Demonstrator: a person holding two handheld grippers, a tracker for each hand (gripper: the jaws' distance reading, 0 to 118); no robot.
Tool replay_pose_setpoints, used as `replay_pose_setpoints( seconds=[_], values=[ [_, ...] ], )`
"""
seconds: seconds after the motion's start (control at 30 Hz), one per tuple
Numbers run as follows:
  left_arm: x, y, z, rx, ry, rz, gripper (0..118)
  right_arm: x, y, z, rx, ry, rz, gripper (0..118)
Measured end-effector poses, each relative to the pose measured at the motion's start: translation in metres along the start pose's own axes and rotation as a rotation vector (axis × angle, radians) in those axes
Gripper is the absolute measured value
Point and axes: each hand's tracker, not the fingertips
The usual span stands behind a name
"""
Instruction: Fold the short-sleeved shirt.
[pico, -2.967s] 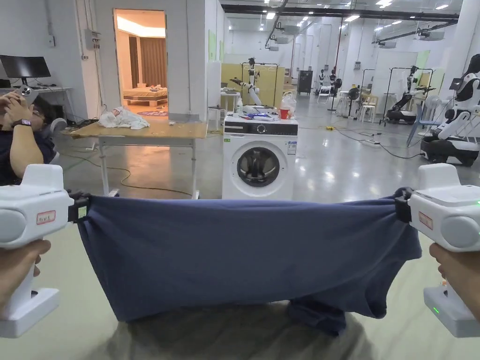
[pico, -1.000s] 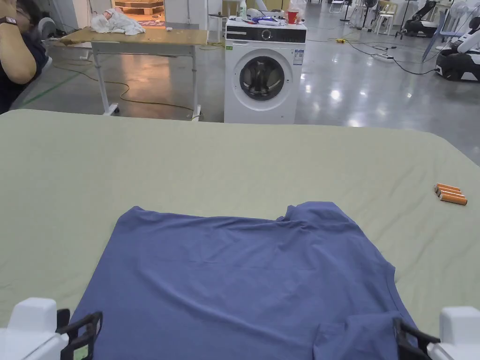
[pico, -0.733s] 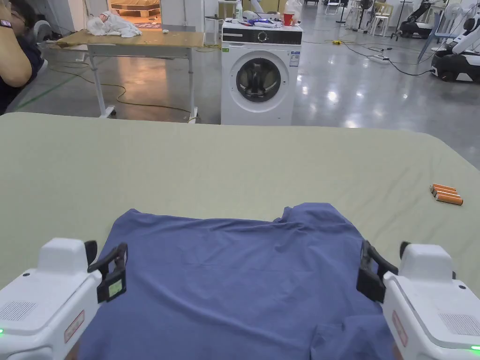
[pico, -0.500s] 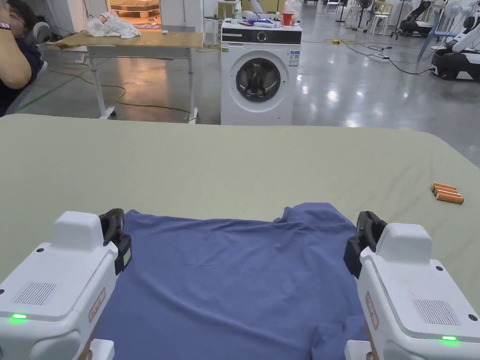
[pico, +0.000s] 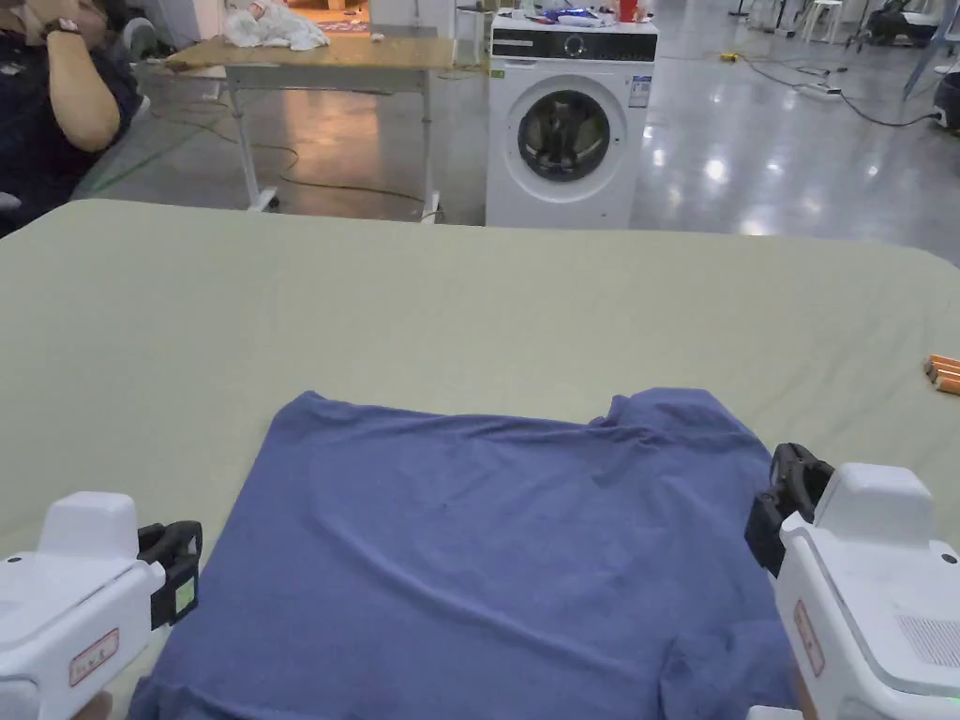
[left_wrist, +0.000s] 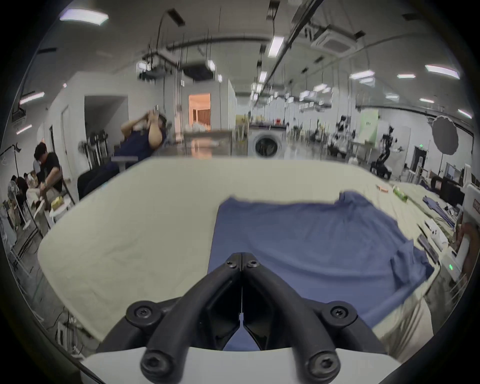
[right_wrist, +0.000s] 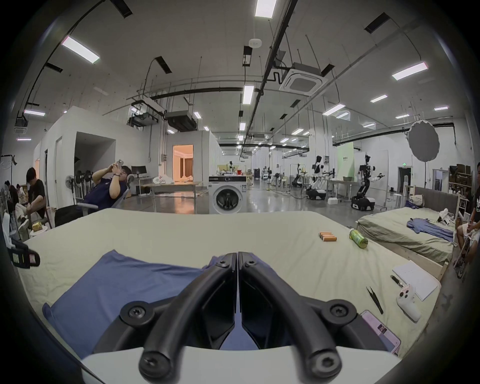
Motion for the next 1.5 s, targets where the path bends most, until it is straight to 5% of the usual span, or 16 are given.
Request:
replay_pose_setpoints(
  seconds=[0.1, 0.23, 0.3, 0.37, 0.63, 0.8, 0.83, 0.93, 1.0, 1.33, 1.43, 1.5],
  values=[
    [-0.018, -0.022, -0.011, -0.145, -0.011, 0.034, 2, 0.001, -0.010, -0.002, -0.032, 0.006, 0.009, 0],
    [-0.034, -0.050, -0.034, -0.360, 0.009, 0.072, 24, 0.002, -0.018, -0.004, -0.072, 0.012, 0.013, 0],
    [-0.038, -0.063, -0.041, -0.409, 0.048, 0.107, 56, 0.003, -0.022, -0.004, -0.090, 0.014, 0.018, 0],
    [-0.040, -0.073, -0.047, -0.431, 0.087, 0.117, 61, 0.004, -0.026, -0.004, -0.107, 0.014, 0.028, 0],
    [-0.019, -0.075, -0.051, -0.443, 0.124, 0.041, 51, 0.021, -0.037, 0.004, -0.178, -0.004, 0.047, 0],
    [-0.010, -0.072, -0.056, -0.458, 0.057, 0.002, 8, 0.045, -0.038, 0.012, -0.272, -0.035, 0.083, 4],
    [-0.006, -0.071, -0.059, -0.467, 0.052, -0.013, 6, 0.052, -0.039, 0.014, -0.313, -0.042, 0.085, 11],
    [0.003, -0.066, -0.058, -0.474, 0.068, -0.070, 4, 0.075, -0.050, 0.018, -0.454, -0.023, 0.090, 57],
    [0.000, -0.067, -0.057, -0.471, 0.066, -0.064, 4, 0.086, -0.060, 0.024, -0.518, -0.022, 0.095, 66],
    [-0.013, -0.074, -0.042, -0.441, 0.019, 0.050, 4, 0.107, -0.124, 0.033, -0.711, 0.029, 0.063, 65],
    [-0.016, -0.076, -0.039, -0.433, 0.007, 0.070, 4, 0.105, -0.135, 0.030, -0.726, 0.048, 0.063, 42],
    [-0.017, -0.076, -0.037, -0.425, 0.002, 0.073, 4, 0.104, -0.131, 0.032, -0.714, 0.080, 0.048, 10]
  ],
)
